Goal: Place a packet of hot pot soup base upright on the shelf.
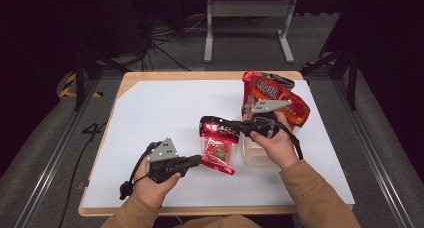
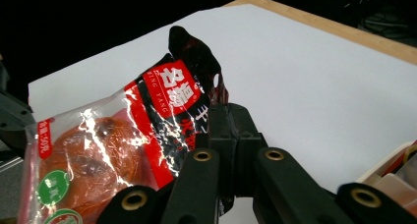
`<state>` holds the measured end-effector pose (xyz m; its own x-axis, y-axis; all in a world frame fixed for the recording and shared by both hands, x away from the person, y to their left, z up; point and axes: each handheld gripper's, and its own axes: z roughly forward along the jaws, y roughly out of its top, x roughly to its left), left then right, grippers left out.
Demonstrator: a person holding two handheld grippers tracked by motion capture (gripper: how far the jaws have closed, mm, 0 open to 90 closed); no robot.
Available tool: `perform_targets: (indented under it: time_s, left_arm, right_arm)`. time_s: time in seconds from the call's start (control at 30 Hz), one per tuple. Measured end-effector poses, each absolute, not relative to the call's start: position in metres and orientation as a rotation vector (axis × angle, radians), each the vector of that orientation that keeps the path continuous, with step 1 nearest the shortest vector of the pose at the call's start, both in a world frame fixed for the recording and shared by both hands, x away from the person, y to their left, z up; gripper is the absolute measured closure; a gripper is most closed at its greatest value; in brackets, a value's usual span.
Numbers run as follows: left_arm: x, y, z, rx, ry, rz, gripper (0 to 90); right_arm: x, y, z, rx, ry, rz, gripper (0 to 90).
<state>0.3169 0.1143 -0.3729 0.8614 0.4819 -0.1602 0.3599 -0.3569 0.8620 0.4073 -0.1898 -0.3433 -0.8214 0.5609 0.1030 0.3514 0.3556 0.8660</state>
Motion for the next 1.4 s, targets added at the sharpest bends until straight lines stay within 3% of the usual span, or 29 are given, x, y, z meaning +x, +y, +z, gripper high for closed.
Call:
perform_targets:
  time_s: [0.73, 0.87, 1.03, 1.17, 1.4]
  left_arm:
    - [0.333, 0.115, -0.391, 2.046, 0.703, 0.071, 87.9]
    - [0.334, 0.117, -0.390, 2.017, 0.708, 0.102, 75.5]
    - [0.337, 0.121, -0.384, 1.964, 0.697, 0.162, 48.7]
    - [0.338, 0.125, -0.376, 1.941, 0.662, 0.191, 34.1]
    - [0.344, 0.126, -0.367, 1.891, 0.598, 0.242, 22.6]
  right_arm:
    - [0.383, -0.189, -0.319, 0.548, 2.362, 1.596, 90.0]
    - [0.383, -0.189, -0.319, 0.533, 2.364, 1.568, 90.0]
    - [0.379, -0.192, -0.316, 0.513, 2.379, 1.585, 90.0]
    - [0.372, -0.189, -0.315, 0.451, 2.414, 1.590, 90.0]
    - [0.364, -0.186, -0.313, 0.370, 2.445, 1.597, 90.0]
